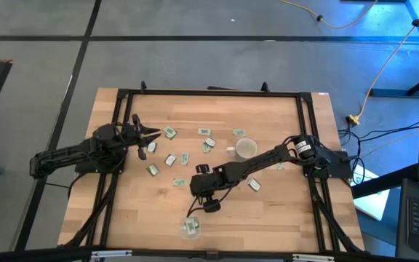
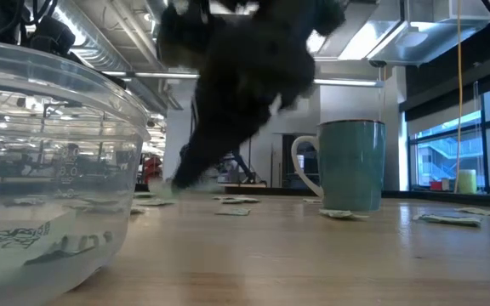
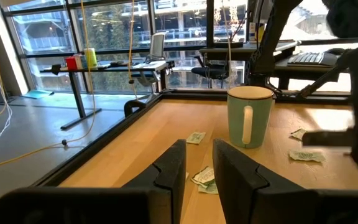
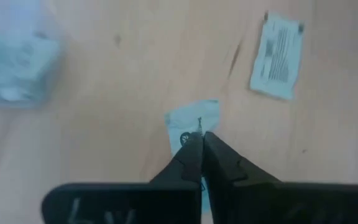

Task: Pick and place Stevia / Truvia into bins
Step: Put the light green stevia packet into the transparent bin

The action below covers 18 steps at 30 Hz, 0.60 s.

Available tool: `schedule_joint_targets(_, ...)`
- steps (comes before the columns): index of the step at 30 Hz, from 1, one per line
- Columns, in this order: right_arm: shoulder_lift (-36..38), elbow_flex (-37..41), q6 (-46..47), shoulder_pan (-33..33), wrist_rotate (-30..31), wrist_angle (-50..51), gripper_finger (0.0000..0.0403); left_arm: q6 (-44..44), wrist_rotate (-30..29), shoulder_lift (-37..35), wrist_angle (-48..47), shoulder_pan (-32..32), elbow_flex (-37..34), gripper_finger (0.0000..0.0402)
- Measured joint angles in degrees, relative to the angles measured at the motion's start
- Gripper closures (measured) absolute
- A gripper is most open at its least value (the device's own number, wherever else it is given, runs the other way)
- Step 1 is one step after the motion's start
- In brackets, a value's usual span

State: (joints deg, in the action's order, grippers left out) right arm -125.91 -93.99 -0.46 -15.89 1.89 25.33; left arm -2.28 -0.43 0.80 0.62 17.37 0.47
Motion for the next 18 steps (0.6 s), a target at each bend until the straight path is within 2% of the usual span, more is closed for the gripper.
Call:
schedule_joint_targets(6, 0.14, -9.68, 0.15, -2.71, 4.01, 12.82, 0.0397, 0.00, 0.00, 0.00, 0.00, -0.01, 0.00, 0.0327)
schedule_joint_targets(12, 0.20, -14.08, 0.06, -6.79, 1.38, 10.09, 0.0396, 0.00, 0.00, 0.00, 0.00, -0.01, 0.00, 0.0327)
schedule_joint_targets(18, -1.53, -14.10, 0.02, -9.61, -6.88, 0.88, 0.0396, 0.00, 0.00, 0.00, 0.00, -0.02, 0.00, 0.0327)
